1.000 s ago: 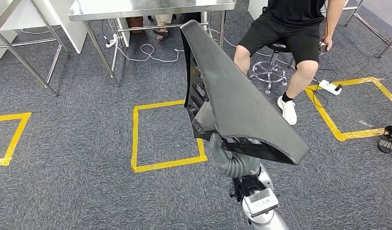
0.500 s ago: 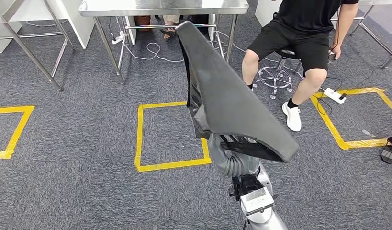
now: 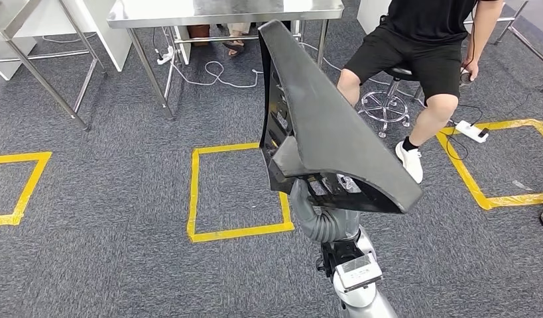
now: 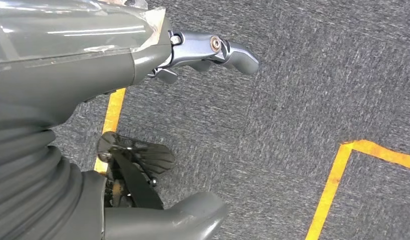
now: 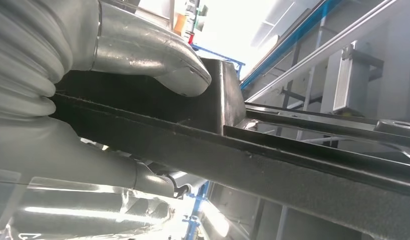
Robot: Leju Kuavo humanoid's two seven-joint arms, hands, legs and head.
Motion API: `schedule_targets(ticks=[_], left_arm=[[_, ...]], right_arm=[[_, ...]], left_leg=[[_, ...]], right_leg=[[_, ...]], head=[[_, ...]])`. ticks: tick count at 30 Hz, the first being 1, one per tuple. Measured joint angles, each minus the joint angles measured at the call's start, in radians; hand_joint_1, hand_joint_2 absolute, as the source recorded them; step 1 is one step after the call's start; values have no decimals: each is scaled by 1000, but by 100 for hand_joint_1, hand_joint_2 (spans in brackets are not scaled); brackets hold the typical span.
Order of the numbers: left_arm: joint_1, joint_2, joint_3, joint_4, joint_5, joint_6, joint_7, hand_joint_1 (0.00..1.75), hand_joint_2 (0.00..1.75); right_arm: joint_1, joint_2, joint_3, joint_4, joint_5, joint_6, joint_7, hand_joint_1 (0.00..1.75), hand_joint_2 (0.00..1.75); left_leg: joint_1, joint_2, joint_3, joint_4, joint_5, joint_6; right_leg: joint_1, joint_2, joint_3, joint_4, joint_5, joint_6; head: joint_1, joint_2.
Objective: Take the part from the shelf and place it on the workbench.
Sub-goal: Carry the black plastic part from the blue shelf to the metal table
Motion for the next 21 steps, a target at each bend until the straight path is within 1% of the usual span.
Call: schedule_targets(ticks=[1, 2, 3, 4, 5, 6, 7, 8, 9, 10, 11, 12, 13, 14, 15, 16, 17, 18, 19, 20, 21], left_arm=[[0, 1, 0, 0, 0, 0, 0, 0, 175], [-1, 2, 0, 0, -1, 0, -1, 0, 175], [-1, 2, 0, 0, -1, 0, -2, 0, 175], [-2, 2, 0, 0, -2, 0, -2, 0, 175], [-2, 2, 0, 0, -3, 0, -3, 0, 175], [-2, 3, 0, 0, -5, 0, -4, 0, 175], [-1, 3, 0, 0, -6, 0, -4, 0, 175], [-2, 2, 0, 0, -7, 0, -5, 0, 175], [-2, 2, 0, 0, -8, 0, -6, 0, 175], [-2, 2, 0, 0, -8, 0, -6, 0, 175], [-3, 2, 0, 0, -9, 0, -6, 0, 175], [-2, 2, 0, 0, -9, 0, -6, 0, 175], [-1, 2, 0, 0, -9, 0, -6, 0, 175], [0, 1, 0, 0, -9, 0, -6, 0, 175], [0, 1, 0, 0, -9, 0, -6, 0, 175], [1, 0, 0, 0, -9, 0, -6, 0, 175], [0, -1, 0, 0, -9, 0, -6, 0, 175], [0, -1, 0, 0, -10, 0, -6, 0, 175], [0, -2, 0, 0, -10, 0, -6, 0, 175], [-1, -2, 0, 0, -11, 0, -6, 0, 175], [-1, -2, 0, 0, -12, 0, -6, 0, 175]], right_arm=[[0, 0, 0, 0, 0, -1, 0, 175, 175], [-1, 1, 0, 0, 0, -1, 0, 175, 175], [-2, 2, 0, 0, 0, -2, 0, 175, 175], [-2, 2, 0, 0, 0, -3, 1, 175, 175], [-2, 2, 0, 0, 0, -4, 1, 175, 175], [-2, 3, 0, 0, 0, -5, 1, 175, 175], [-1, 2, 0, 0, 0, -6, 2, 175, 175], [-2, 2, 0, 0, 0, -7, 2, 175, 175], [-4, 2, -1, 0, 0, -8, 2, 175, 175], [-4, 2, -1, 0, 0, -8, 2, 175, 175], [-5, 1, -1, 0, 0, -8, 2, 175, 175], [-3, 0, -2, 1, 0, -8, 2, 175, 175], [-1, -1, -2, 1, 0, -9, 2, 175, 175], [0, -2, -2, 2, 0, -9, 2, 175, 175], [0, -2, -2, 2, 0, -9, 2, 175, 175], [0, -3, -3, 3, 0, -9, 2, 175, 175], [0, -4, -3, 3, -1, -10, 2, 175, 175], [0, -4, -3, 4, -1, -10, 3, 175, 175], [0, -5, -4, 4, -3, -12, 3, 175, 175], [0, -5, -5, 5, -4, -14, 4, 175, 175], [0, -5, -6, 5, -5, -16, 5, 175, 175]], left_leg=[[0, 1, 32, -72, 40, 5], [-3, 3, 62, -133, 64, 11], [-7, 4, 83, -175, 74, 17], [-11, 4, 92, -195, 70, 24], [-15, 4, 95, -199, 61, 32], [-15, 1, 102, -204, 59, 39], [-15, -1, 113, -212, 57, 47], [-14, -3, 127, -218, 55, 55], [-12, -5, 141, -224, 54, 61], [-12, -5, 150, -227, 49, 65], [-13, -7, 155, -228, 44, 69], [-13, -9, 161, -228, 38, 70], [-14, -11, 168, -228, 30, 69], [-15, -14, 179, -228, 22, 68], [-15, -17, 192, -228, 12, 66], [-15, -19, 204, -228, 1, 64], [-17, -20, 217, -226, -10, 60], [-19, -22, 225, -225, -21, 55], [-21, -22, 229, -226, -30, 49], [-22, -22, 234, -224, -35, 43], [-22, -21, 235, -223, -37, 38]], right_leg=[[0, 0, 8, -1, -7, 3], [2, 0, 15, -2, -15, 8], [4, 0, 20, -4, -21, 14], [6, 0, 25, -4, -23, 21], [9, 0, 31, -4, -23, 29], [10, 0, 37, -3, -23, 35], [11, 0, 40, 6, -25, 39], [12, 0, 32, 30, -32, 39], [12, 1, 9, 76, -44, 38], [11, 1, -29, 139, -62, 36], [11, 2, -76, 208, -83, 35], [11, 2, -122, 264, -102, 36], [11, 2, -154, 291, -113, 38], [11, 2, -167, 280, -108, 43], [11, 2, -162, 234, -82, 51], [11, 2, -145, 164, -39, 60], [12, 1, -127, 94, 8, 64], [13, 0, -114, 43, 42, 59], [15, 0, -104, 16, 64, 49], [17, 0, -101, 6, 71, 35], [15, 2, -94, 4, 70, 22]], head=[[0, 0], [1, 0], [1, 0], [0, 0], [0, 0], [0, 0], [1, 0], [1, 0], [2, 0], [3, 0], [3, 0], [4, 0], [4, 0], [4, 0], [4, 0], [5, 0], [4, 0], [5, 0], [4, 0], [3, 0], [3, 0]])
